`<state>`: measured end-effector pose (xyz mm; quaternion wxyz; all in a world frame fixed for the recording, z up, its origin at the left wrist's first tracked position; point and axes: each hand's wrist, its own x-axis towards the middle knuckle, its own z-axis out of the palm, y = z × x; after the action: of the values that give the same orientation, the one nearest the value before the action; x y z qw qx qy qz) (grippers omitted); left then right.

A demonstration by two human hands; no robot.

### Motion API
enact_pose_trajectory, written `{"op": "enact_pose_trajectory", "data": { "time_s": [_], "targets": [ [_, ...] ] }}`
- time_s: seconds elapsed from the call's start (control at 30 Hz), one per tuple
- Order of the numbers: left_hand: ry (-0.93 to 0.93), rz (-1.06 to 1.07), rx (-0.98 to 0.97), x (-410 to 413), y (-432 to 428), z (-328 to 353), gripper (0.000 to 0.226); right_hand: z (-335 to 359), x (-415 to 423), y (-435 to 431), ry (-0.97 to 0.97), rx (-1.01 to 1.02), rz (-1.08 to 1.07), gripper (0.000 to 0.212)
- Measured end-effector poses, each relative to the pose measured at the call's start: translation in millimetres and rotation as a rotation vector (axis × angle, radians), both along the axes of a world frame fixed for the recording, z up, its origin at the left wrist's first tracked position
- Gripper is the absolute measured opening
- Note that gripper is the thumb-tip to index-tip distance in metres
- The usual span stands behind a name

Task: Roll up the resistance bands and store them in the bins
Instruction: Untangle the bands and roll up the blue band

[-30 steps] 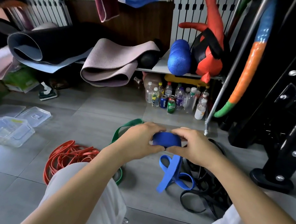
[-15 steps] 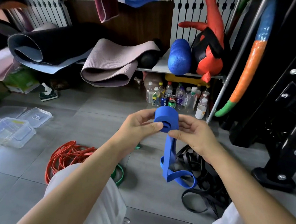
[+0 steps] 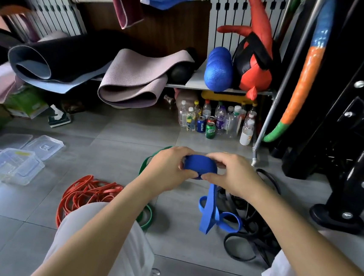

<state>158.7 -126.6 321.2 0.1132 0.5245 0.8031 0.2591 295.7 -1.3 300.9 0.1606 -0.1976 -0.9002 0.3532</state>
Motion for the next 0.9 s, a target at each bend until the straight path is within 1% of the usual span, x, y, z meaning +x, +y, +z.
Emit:
{"op": "enact_pose_trajectory", "data": {
  "time_s": [0.07, 0.17, 0.27, 0.37, 0.43, 0.47, 0.5, 0.53, 0.57, 0.6, 0.67, 0.7, 0.73, 0.77, 0.8, 0.83, 0.87, 0.9],
  "targets": [
    [-0.201, 0.046, 0.116, -0.9, -1.4, 3.3, 0.028, 3.5, 4.1, 2.4, 0.092, -0.088, -0.042, 0.038],
    [-0.530, 0.079, 0.311, 2.2, -2.0, 10.8, 0.033, 9.7, 7.3, 4.5, 0.197, -0.221, -0.051, 0.035],
    [-0.772, 0.045, 0.470, 6.2, 0.2, 15.0, 0.033, 13.8, 7.0, 6.3, 0.340, -0.409, -0.029, 0.039],
    [-1.053, 0.007, 0.518, 12.0, 3.2, 14.2, 0.029, 15.8, 3.8, 2.6, 0.430, -0.484, 0.032, 0.036],
    [-1.222, -0.030, 0.508, 14.2, 5.2, 11.3, 0.034, 15.6, 2.9, 0.5, 0.508, -0.570, 0.040, 0.036],
    [-1.270, -0.048, 0.494, 14.5, 5.9, 10.1, 0.037, 15.3, 3.3, 0.8, 0.538, -0.607, 0.028, 0.036],
    [-1.276, -0.055, 0.479, 14.8, 7.0, 9.3, 0.038, 15.2, 3.7, 1.8, 0.552, -0.630, 0.014, 0.036],
    [-1.227, -0.046, 0.466, 14.3, 8.3, 8.1, 0.035, 15.7, 4.4, 2.9, 0.546, -0.636, 0.003, 0.035],
    [-1.112, -0.023, 0.449, 14.0, 9.6, 7.3, 0.033, 15.3, 4.5, 5.8, 0.524, -0.609, -0.007, 0.035],
    [-0.941, 0.008, 0.424, 13.7, 10.6, 6.5, 0.034, 14.7, 4.8, 8.7, 0.486, -0.558, -0.016, 0.036],
    [-0.557, 0.036, 0.364, 14.1, 11.5, 3.6, 0.051, 12.5, 6.2, 12.1, 0.353, -0.412, -0.043, 0.039],
    [-0.409, 0.020, 0.324, 15.0, 11.3, 1.3, 0.061, 10.2, 7.0, 12.4, 0.263, -0.328, -0.056, 0.037],
    [-0.299, -0.011, 0.283, 15.4, 10.6, -2.0, 0.068, 8.5, 7.8, 11.3, 0.172, -0.232, -0.062, 0.035],
    [-0.216, -0.039, 0.237, 15.8, 9.7, -4.7, 0.070, 6.7, 8.6, 9.8, 0.096, -0.131, -0.059, 0.035],
    [-0.156, -0.049, 0.187, 15.2, 8.6, -5.5, 0.066, 5.4, 9.2, 8.2, 0.047, -0.058, -0.046, 0.038],
    [-0.124, -0.046, 0.144, 13.8, 7.7, -4.9, 0.057, 4.7, 9.4, 7.0, 0.028, -0.027, -0.028, 0.039],
    [-0.125, -0.037, 0.124, 11.8, 7.2, -3.3, 0.046, 5.3, 9.7, 6.0, 0.024, -0.027, -0.017, 0.038],
    [-0.165, -0.026, 0.131, 10.3, 6.4, -1.1, 0.037, 7.0, 9.8, 5.5, 0.038, -0.051, -0.016, 0.036]
  ]
}}
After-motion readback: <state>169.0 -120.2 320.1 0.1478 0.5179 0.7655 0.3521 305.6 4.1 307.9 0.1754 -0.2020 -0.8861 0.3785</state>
